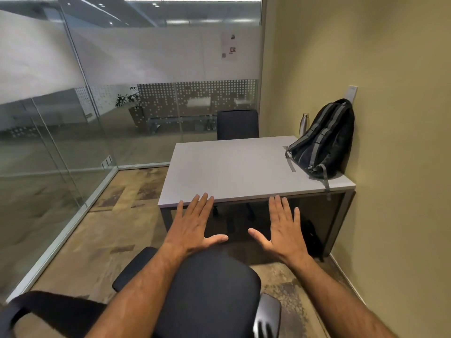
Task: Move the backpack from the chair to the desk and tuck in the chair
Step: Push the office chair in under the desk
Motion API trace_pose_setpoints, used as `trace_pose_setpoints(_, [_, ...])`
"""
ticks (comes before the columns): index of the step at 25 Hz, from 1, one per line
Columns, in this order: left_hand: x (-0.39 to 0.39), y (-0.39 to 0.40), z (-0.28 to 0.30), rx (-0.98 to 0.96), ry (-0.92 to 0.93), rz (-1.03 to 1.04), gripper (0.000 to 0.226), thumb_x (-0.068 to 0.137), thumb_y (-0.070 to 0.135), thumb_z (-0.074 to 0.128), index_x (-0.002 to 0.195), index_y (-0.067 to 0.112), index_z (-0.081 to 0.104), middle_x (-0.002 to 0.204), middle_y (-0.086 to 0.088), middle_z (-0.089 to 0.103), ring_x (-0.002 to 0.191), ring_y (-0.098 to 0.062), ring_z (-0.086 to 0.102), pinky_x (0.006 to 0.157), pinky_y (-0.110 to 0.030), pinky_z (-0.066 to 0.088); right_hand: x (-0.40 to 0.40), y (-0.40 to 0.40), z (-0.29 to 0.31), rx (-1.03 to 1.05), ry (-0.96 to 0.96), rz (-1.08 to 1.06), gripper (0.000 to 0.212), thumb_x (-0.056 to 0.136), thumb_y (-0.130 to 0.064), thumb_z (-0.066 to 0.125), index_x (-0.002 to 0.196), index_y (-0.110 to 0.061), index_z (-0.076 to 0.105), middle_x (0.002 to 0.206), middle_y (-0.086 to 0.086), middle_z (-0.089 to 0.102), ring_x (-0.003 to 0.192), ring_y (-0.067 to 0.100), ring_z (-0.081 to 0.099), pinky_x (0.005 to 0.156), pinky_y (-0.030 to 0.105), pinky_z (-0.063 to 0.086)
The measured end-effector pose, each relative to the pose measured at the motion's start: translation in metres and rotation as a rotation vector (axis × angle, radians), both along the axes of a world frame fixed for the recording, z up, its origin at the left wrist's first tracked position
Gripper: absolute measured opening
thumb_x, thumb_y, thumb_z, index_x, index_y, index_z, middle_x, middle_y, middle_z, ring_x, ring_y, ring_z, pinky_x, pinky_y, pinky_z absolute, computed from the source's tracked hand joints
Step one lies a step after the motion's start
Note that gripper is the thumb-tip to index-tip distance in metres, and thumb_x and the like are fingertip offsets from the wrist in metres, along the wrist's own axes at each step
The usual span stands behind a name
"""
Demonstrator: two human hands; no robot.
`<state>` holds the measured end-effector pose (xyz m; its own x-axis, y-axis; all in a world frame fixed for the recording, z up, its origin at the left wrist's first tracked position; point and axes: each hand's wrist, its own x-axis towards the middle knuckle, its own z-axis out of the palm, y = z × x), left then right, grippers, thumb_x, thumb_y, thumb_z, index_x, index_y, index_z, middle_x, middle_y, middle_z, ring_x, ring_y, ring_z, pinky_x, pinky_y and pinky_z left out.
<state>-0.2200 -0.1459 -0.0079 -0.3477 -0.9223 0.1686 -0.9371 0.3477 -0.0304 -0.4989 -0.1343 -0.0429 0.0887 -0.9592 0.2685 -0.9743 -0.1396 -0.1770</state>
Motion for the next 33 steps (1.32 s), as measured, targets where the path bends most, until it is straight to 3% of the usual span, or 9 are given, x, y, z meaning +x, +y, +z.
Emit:
trace_pose_setpoints(8, [0.117, 0.037, -0.01, 0.048, 0.023, -0.009, 0.119, 0.072, 0.1, 0.01, 0.162, 0.025, -0.007, 0.171, 0.001, -0.01, 0.157, -0.019, -0.01, 0.125, -0.057, -0.005, 0.123, 0.062, -0.002, 0.031, -0.05, -0.042, 0.115, 0.077, -0.093, -0.003, 0.161, -0.018, -0.018, 0.169, 0.003, -0.024, 0.156, 0.023, -0.024, 0.125, 0.053, -0.016])
trace_pose_setpoints(17, [0.169, 0.098, -0.029, 0.119, 0.026, 0.015, 0.12, 0.066, 0.103, 0.002, 0.157, 0.028, -0.018, 0.164, 0.006, -0.022, 0.152, -0.015, -0.021, 0.126, -0.054, -0.005, 0.196, 0.108, -0.009, 0.088, -0.077, -0.047, 0.117, 0.075, -0.097, -0.004, 0.161, -0.02, -0.019, 0.172, 0.004, -0.02, 0.157, 0.024, -0.022, 0.122, 0.053, -0.017])
trace_pose_setpoints(21, [0.195, 0.117, -0.027, 0.157, 0.013, -0.003, 0.121, 0.064, 0.104, 0.0, 0.155, 0.027, -0.022, 0.162, 0.007, -0.024, 0.155, -0.015, -0.017, 0.127, -0.052, -0.004, 0.23, 0.133, -0.016, 0.132, -0.076, -0.052, 0.119, 0.074, -0.099, -0.002, 0.162, -0.021, -0.018, 0.172, 0.003, -0.02, 0.156, 0.022, -0.024, 0.122, 0.053, -0.017])
trace_pose_setpoints(29, [0.257, 0.135, -0.03, 0.257, 0.06, -0.125, 0.123, 0.065, 0.105, 0.007, 0.162, 0.03, -0.008, 0.171, 0.007, -0.009, 0.157, -0.014, -0.01, 0.126, -0.051, -0.004, 0.298, 0.172, -0.013, 0.221, -0.019, -0.119, 0.121, 0.067, -0.103, -0.005, 0.162, -0.027, -0.016, 0.172, -0.003, -0.019, 0.147, 0.014, -0.033, 0.117, 0.051, -0.023])
trace_pose_setpoints(33, [0.275, 0.145, -0.029, 0.33, 0.121, -0.172, 0.124, 0.064, 0.107, 0.012, 0.162, 0.032, -0.006, 0.172, 0.009, -0.007, 0.157, -0.013, -0.009, 0.126, -0.052, -0.004, 0.32, 0.2, -0.009, 0.257, -0.002, -0.179, 0.122, 0.064, -0.103, -0.009, 0.162, -0.03, -0.016, 0.173, -0.004, -0.016, 0.155, 0.017, -0.025, 0.123, 0.054, -0.017])
